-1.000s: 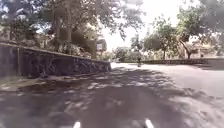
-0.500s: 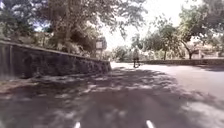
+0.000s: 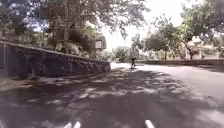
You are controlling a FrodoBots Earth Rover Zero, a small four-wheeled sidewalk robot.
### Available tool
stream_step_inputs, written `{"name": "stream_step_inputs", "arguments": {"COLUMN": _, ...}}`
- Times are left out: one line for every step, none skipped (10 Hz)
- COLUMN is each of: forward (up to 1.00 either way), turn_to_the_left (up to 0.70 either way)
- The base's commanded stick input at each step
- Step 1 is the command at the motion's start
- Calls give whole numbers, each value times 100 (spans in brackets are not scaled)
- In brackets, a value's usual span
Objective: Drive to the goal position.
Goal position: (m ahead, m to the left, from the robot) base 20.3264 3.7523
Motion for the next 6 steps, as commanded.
{"name": "stream_step_inputs", "arguments": {"forward": 50, "turn_to_the_left": -15}}
{"name": "stream_step_inputs", "arguments": {"forward": 50, "turn_to_the_left": -24}}
{"name": "stream_step_inputs", "arguments": {"forward": 50, "turn_to_the_left": -25}}
{"name": "stream_step_inputs", "arguments": {"forward": 50, "turn_to_the_left": -25}}
{"name": "stream_step_inputs", "arguments": {"forward": 50, "turn_to_the_left": -25}}
{"name": "stream_step_inputs", "arguments": {"forward": 50, "turn_to_the_left": -25}}
